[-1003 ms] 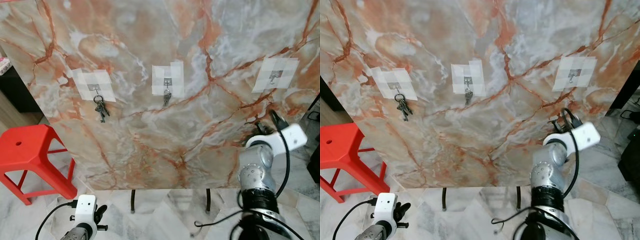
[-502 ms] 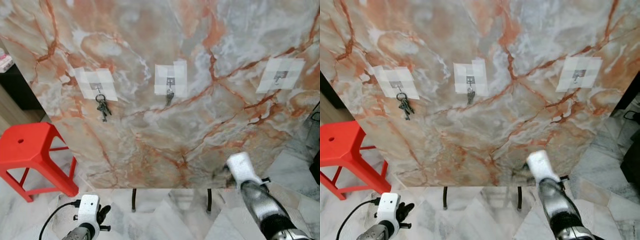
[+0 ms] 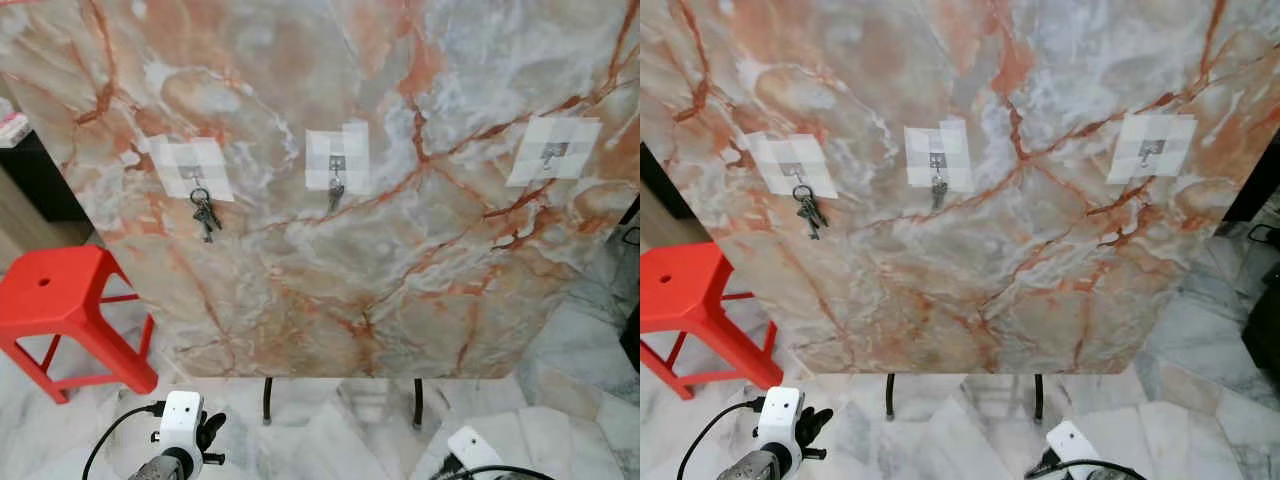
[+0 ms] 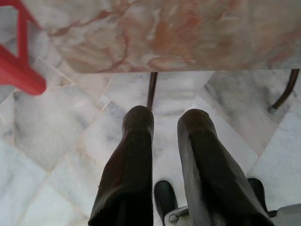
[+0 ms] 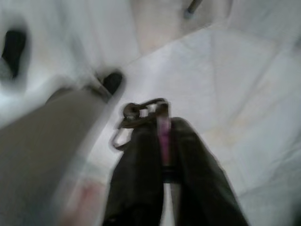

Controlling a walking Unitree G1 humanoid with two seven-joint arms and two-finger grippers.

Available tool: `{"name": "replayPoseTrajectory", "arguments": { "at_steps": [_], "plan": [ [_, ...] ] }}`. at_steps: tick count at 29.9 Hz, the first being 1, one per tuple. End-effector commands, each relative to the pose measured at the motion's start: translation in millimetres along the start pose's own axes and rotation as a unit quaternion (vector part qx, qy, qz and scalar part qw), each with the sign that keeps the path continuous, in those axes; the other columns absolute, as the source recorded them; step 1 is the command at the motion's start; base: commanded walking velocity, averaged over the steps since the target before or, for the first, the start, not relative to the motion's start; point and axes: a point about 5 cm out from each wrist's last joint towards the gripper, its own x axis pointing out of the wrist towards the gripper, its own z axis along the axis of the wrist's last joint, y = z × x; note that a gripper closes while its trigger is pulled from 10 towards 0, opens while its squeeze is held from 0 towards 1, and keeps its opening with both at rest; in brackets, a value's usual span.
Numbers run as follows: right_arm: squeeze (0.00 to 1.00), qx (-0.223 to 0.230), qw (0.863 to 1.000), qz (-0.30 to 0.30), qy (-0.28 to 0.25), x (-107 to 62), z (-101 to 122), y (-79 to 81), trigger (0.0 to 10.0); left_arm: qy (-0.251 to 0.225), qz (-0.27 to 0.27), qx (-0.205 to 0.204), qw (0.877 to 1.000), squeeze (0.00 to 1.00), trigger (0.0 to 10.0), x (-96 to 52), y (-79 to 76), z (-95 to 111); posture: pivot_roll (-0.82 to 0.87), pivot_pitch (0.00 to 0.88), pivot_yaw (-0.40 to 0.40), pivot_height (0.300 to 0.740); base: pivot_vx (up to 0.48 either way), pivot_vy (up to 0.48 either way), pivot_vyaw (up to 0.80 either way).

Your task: Hang keys on a hook

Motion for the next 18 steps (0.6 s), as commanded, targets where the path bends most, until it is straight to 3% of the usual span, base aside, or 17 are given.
{"name": "replayPoseTrajectory", "arguments": {
  "at_steps": [1,2,3,6,7,8,11,16,17,18],
  "plan": [
    [0.0,0.14,0.989,-0.033,0.019,0.3,-19.2,-5.8,10.0,0.019,0.006,0.006,1.0,0.0,10.0,-3.7,5.1,-7.3,0.09,0.06,0.026,0.74,0.0,0.0,0.0],
    [0.0,0.289,0.956,-0.052,0.023,1.1,-30.8,-4.1,10.0,0.018,0.007,0.007,1.0,0.0,10.0,-3.9,6.4,-6.9,0.09,0.06,0.027,0.74,0.0,0.0,0.0],
    [0.0,0.368,0.928,-0.053,0.025,1.7,-34.8,-1.5,10.0,0.017,0.007,0.007,1.0,0.0,10.0,-4.0,7.0,-6.4,0.09,0.061,0.029,0.74,0.0,0.0,0.0],
    [0.0,0.478,0.876,-0.048,0.029,3.0,-40.3,5.4,10.0,0.016,0.008,0.008,1.0,0.0,10.0,-4.0,8.4,-5.6,0.09,0.063,0.036,0.74,0.0,0.0,0.0],
    [0.0,0.524,0.85,-0.037,0.03,4.0,-41.2,11.3,10.0,0.017,0.007,0.01,1.0,0.0,10.0,-3.9,8.9,-5.2,0.08,0.063,0.037,0.74,0.0,0.0,0.0],
    [0.0,0.543,0.839,-0.03,0.029,4.5,-40.5,14.3,10.0,0.017,0.006,0.011,1.0,0.0,10.0,-3.9,9.1,-4.8,0.08,0.063,0.039,0.74,0.0,0.0,0.0],
    [0.0,0.567,0.823,-0.014,0.017,6.3,-34.1,23.1,10.0,0.016,0.003,0.014,1.0,0.0,10.0,-3.2,9.5,-3.2,0.08,0.064,0.042,0.74,0.0,0.0,0.0],
    [0.0,0.566,0.824,-0.003,-0.011,6.9,-20.9,26.0,10.0,0.015,0.002,0.017,1.0,0.0,10.0,-2.4,9.3,-1.5,0.09,0.062,0.041,0.74,0.0,0.0,0.0],
    [0.0,0.568,0.818,-0.005,-0.089,4.1,5.6,14.0,10.0,0.014,0.004,0.02,1.0,0.0,10.0,-2.3,10.0,-0.8,0.09,0.062,0.041,0.74,0.0,0.0,0.0],
    [0.0,0.573,0.811,-0.006,-0.115,2.4,14.5,9.1,10.0,0.014,0.004,0.021,1.0,0.0,10.0,-2.3,10.1,-0.7,0.09,0.062,0.041,0.74,0.0,0.0,0.0]
  ]
}}
